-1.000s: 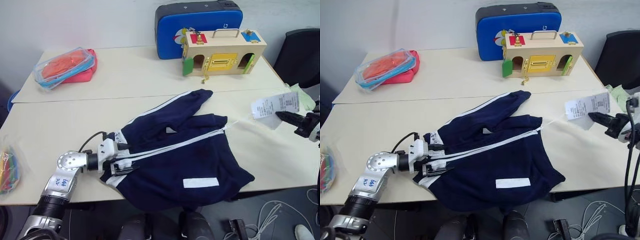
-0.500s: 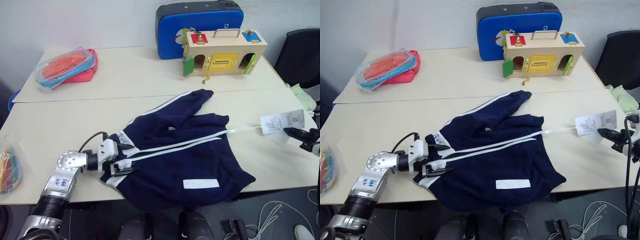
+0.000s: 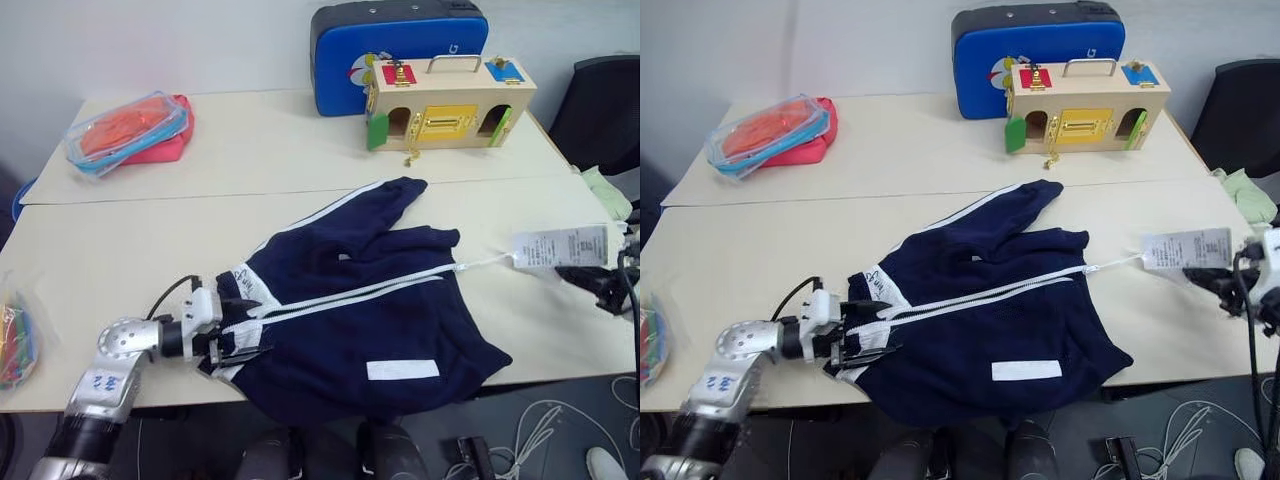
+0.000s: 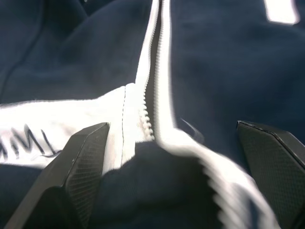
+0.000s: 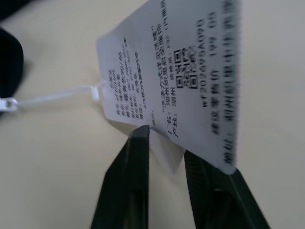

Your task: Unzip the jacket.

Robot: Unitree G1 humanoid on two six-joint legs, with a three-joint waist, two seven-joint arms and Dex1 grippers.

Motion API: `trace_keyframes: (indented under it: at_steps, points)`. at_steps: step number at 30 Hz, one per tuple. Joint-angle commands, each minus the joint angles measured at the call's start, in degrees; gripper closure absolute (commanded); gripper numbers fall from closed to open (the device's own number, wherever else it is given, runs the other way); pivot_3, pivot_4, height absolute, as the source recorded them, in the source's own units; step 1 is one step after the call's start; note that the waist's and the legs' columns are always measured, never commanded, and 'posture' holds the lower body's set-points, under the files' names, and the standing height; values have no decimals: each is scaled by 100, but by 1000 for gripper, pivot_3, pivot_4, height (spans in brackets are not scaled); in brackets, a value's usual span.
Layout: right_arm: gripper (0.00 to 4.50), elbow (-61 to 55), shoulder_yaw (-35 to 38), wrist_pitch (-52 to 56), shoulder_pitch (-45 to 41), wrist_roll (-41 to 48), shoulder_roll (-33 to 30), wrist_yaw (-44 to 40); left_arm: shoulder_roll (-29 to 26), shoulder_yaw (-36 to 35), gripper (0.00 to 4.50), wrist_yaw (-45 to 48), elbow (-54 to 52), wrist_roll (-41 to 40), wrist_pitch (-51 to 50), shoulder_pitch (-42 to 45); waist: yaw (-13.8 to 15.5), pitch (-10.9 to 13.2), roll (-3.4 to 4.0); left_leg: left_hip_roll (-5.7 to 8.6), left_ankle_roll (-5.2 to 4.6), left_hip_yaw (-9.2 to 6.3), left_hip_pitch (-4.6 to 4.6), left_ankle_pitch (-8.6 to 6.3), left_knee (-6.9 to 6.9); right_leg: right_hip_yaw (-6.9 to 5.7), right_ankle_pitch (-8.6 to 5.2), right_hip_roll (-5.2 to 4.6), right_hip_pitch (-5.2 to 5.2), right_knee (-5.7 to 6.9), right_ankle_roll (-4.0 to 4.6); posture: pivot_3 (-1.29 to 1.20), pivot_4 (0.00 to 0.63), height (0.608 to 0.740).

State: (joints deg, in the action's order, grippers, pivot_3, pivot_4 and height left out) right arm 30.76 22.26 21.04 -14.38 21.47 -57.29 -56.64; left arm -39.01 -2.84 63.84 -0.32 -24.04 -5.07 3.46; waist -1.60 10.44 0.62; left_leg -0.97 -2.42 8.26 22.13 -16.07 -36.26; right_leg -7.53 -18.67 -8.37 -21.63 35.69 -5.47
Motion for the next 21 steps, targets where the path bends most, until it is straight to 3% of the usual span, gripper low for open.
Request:
trace_keyframes:
  at_steps: [1, 4, 7, 13, 21]
  points:
    - [1925, 83, 349, -2125, 659, -428, -560, -732, -416, -997, 0, -109, -1131, -838, -688, -575, 17, 15, -19, 0, -1, -1, 2, 0, 1, -1, 0, 0, 0, -4, -1, 0, 150, 740]
    - [1032, 430, 712, -3311, 627, -309, -520, -799, -515, -1714, 0, -309, -1532, -1071, -872, -1112, -5, 21, -29, 4, -12, 1, -3, -3, -8, 1, 9, -5, 11, -7, -18, 0, 150, 740]
    - [105, 252, 717, -3725, 516, -61, -228, -1047, -498, -2100, 0, -376, -1572, -920, -712, -1511, -37, 28, -41, 3, 10, 1, -11, -20, -7, 10, 18, -5, 15, -8, -23, 0, 150, 740]
    - [45, -2342, -637, -4145, 1502, 644, 852, -2473, -279, -2080, 0, -653, -1211, 284, 730, -1994, 21, 33, -56, -27, 21, -4, -8, -22, 8, 0, 3, 27, 9, -22, 3, 0, 150, 740]
    - [45, -1894, -1198, -5157, 1235, 307, 1487, -2543, -137, -1949, 0, -722, -1462, 411, 955, -2334, 75, 34, -79, -2, 13, -2, 0, -44, -19, 7, 19, -11, 10, -18, -12, 0, 150, 740]
